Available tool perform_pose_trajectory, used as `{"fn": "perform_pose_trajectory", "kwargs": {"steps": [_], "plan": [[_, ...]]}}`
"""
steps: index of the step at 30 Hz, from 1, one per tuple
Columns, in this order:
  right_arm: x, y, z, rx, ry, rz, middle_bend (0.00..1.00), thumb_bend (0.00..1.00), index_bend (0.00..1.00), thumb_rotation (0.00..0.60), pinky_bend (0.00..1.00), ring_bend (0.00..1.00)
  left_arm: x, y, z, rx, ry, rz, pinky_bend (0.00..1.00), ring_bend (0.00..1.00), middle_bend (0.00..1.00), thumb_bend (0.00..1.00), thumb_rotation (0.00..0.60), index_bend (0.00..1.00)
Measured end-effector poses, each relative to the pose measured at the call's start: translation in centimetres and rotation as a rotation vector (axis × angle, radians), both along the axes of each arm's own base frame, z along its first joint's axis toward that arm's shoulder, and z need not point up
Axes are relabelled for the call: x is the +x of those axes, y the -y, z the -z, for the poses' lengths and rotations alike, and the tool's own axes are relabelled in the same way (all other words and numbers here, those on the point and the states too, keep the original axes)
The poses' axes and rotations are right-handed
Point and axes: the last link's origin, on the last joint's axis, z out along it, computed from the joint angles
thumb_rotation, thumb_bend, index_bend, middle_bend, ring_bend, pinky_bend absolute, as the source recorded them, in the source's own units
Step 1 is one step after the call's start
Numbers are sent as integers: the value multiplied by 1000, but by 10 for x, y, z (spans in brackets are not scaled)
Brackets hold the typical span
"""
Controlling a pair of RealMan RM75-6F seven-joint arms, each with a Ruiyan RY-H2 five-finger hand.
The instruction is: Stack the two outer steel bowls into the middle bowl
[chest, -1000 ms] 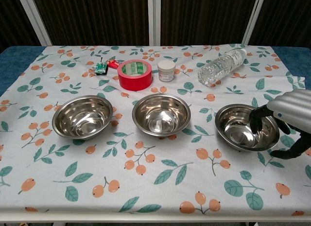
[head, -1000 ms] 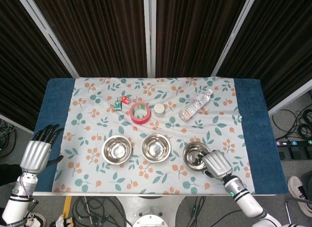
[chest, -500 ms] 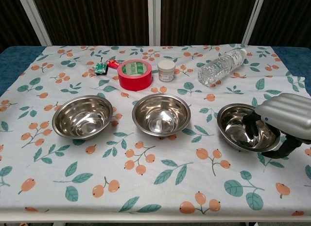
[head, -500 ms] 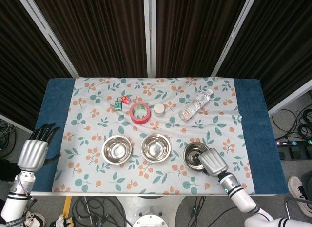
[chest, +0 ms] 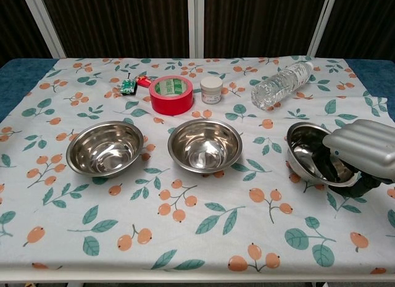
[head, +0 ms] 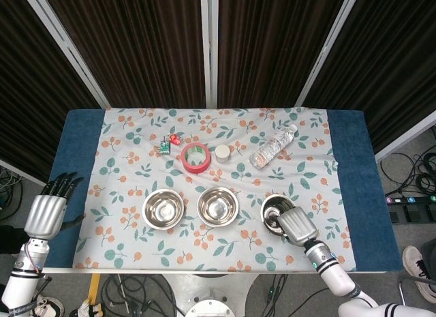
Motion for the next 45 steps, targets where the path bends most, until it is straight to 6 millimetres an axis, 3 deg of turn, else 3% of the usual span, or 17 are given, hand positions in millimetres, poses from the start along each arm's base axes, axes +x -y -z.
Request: {"fn": "perform_pose_trajectory", "kwargs": {"steps": [9, 14, 18, 24, 31, 42, 45], "plan": [[1, 1, -5, -19, 4, -5, 576, 367, 681, 600, 594, 646, 1, -1, 0, -4, 6, -1, 238, 133, 224, 60, 600, 220], [13, 5, -12, -39, 26, -40, 576, 368, 681, 600, 594, 646, 2, -1, -1, 1, 6, 1, 238, 133, 224, 60, 600, 220], [37, 11, -19, -54, 55, -104, 572, 369, 682, 600, 594, 646, 2, -1, -2, 1, 5, 0, 239, 133, 224, 60, 600, 220], [89, 24, -22, -33, 92, -219, 568, 369, 683, 600, 594, 646, 0, 0, -4, -2, -13, -26, 238, 133, 224, 60, 600, 220], [126, 34, -3, 29, 92, -268, 567, 369, 683, 600, 594, 646, -3, 0, -7, -3, -19, -41, 238, 133, 224, 60, 600, 220], [143, 51, 38, 90, 59, -265, 562, 366, 678, 600, 594, 646, -8, 1, -13, -3, -33, -63, 238, 133, 216, 62, 600, 220], [149, 54, 45, 111, 49, -275, 506, 283, 600, 600, 595, 643, -9, 1, -15, -2, -28, -63, 238, 133, 216, 62, 600, 220]]}}
